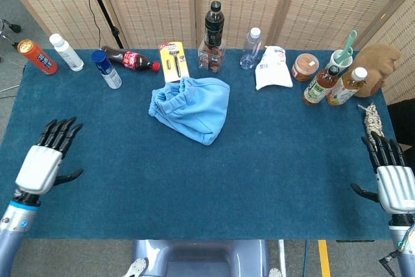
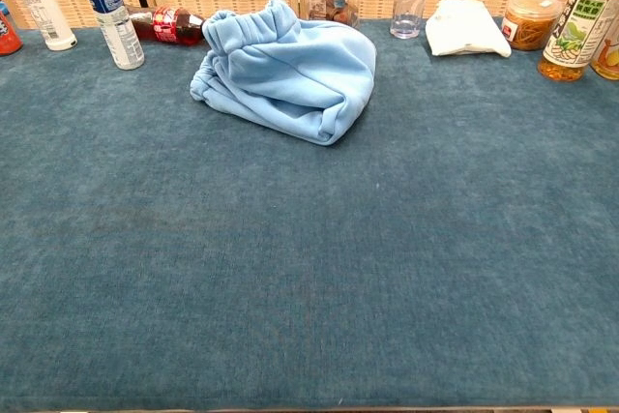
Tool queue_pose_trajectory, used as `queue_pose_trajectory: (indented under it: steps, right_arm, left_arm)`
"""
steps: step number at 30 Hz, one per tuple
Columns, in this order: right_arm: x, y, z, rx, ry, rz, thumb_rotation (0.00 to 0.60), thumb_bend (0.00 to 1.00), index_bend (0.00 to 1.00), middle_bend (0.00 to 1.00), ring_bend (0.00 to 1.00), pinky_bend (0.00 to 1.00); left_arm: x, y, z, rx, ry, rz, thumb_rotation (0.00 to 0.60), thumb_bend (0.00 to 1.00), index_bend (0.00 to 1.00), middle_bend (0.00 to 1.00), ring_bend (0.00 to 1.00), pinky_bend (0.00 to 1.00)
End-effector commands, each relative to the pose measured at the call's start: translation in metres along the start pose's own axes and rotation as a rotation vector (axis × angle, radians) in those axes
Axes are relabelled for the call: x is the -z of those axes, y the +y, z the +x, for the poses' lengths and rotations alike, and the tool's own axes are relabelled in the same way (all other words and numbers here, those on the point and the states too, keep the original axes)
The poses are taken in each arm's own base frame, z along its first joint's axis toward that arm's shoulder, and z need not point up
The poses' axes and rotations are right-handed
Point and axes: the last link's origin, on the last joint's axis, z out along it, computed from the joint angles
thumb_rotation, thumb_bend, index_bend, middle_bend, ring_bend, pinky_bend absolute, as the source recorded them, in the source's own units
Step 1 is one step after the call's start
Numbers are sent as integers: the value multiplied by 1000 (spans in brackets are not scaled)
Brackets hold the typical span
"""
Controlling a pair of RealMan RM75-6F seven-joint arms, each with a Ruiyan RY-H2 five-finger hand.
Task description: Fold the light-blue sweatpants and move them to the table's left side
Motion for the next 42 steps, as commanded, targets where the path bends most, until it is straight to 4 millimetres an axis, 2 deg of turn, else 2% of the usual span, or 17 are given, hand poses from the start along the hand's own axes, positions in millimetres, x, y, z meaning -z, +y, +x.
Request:
queue_pose_trajectory:
  steps: [1,3,6,8,10,16,17,19,28,37,42]
  right_arm:
    - [0,1,0,-1,2,-7,600,0,0,0,0,2]
    - [0,1,0,2,2,-11,600,0,0,0,0,2]
    - [-2,4,-3,3,-4,-27,600,0,0,0,0,2]
    - [-3,4,-5,4,-9,-32,600,0,0,0,0,2]
    - [-4,5,-6,5,-13,-39,600,0,0,0,0,2]
    - [-6,5,-8,3,-19,-47,600,0,0,0,0,2]
    - [-7,6,-8,5,-16,-52,600,0,0,0,0,1]
    - [-8,7,-9,5,-13,-59,600,0,0,0,0,0]
    - [-14,16,-11,7,-15,-105,600,0,0,0,0,0]
    - [-18,17,-17,14,-28,-115,600,0,0,0,0,0]
    - [-18,15,-17,17,-29,-114,600,0,0,0,0,0]
  left_arm:
    - [-51,33,12,-110,11,-174,600,62,0,0,0,0]
    - [-71,50,12,-130,-1,-223,600,62,0,0,0,0]
    - [-114,85,2,-227,-35,-310,600,62,0,0,0,0]
    - [-129,97,-6,-267,-65,-325,600,62,0,0,0,0]
    - [-145,108,-15,-317,-94,-336,600,62,0,0,0,0]
    - [-173,125,-32,-407,-141,-349,600,9,0,0,0,0]
    - [-187,132,-40,-451,-160,-361,600,2,0,0,0,0]
    - [-202,141,-51,-470,-182,-350,600,0,0,0,0,0]
    - [-238,157,-97,-520,-269,-317,600,0,0,0,0,0]
    - [-259,160,-121,-526,-311,-291,600,0,0,0,0,0]
    - [-264,163,-131,-518,-329,-293,600,0,0,0,0,0]
